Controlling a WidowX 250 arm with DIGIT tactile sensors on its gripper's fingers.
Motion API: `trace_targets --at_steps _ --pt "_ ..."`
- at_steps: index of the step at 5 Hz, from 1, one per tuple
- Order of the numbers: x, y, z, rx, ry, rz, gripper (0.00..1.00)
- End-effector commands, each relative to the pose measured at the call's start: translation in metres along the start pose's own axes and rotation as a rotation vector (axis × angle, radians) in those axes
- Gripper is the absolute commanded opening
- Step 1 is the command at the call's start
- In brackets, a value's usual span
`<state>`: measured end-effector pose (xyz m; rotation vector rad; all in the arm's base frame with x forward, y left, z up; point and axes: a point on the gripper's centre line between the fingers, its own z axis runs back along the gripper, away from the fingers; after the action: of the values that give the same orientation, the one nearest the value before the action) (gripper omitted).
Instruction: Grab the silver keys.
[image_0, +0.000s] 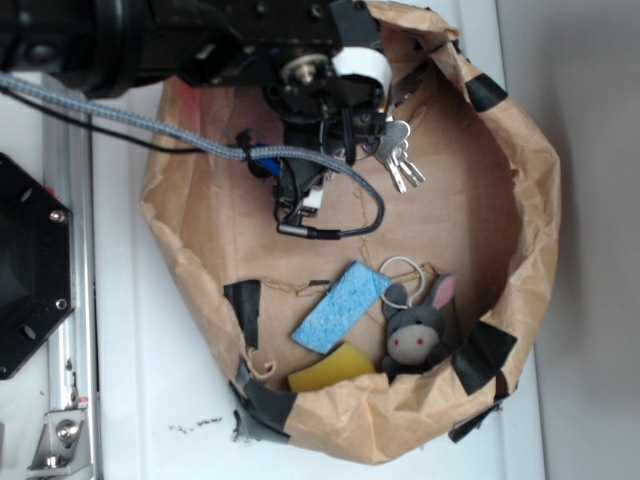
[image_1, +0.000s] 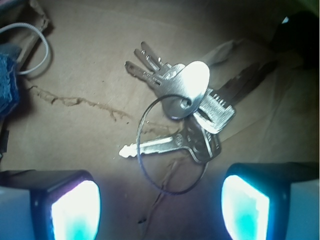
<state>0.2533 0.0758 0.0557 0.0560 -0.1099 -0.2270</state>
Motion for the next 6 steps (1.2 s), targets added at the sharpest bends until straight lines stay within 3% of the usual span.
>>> trace_targets --at_steps 1,2,3,6 --pt "0.008 0.000 0.007 0.059 -0.076 -0.066 1.00" --pt "0.012 0.001 0.002 0.088 -0.095 -0.079 1.00" --pt "0.012 -0.006 -0.011 0.076 -0.108 -0.100 1.00" --pt "0.021 -0.006 -0.036 0.090 -0.079 -0.103 1.00"
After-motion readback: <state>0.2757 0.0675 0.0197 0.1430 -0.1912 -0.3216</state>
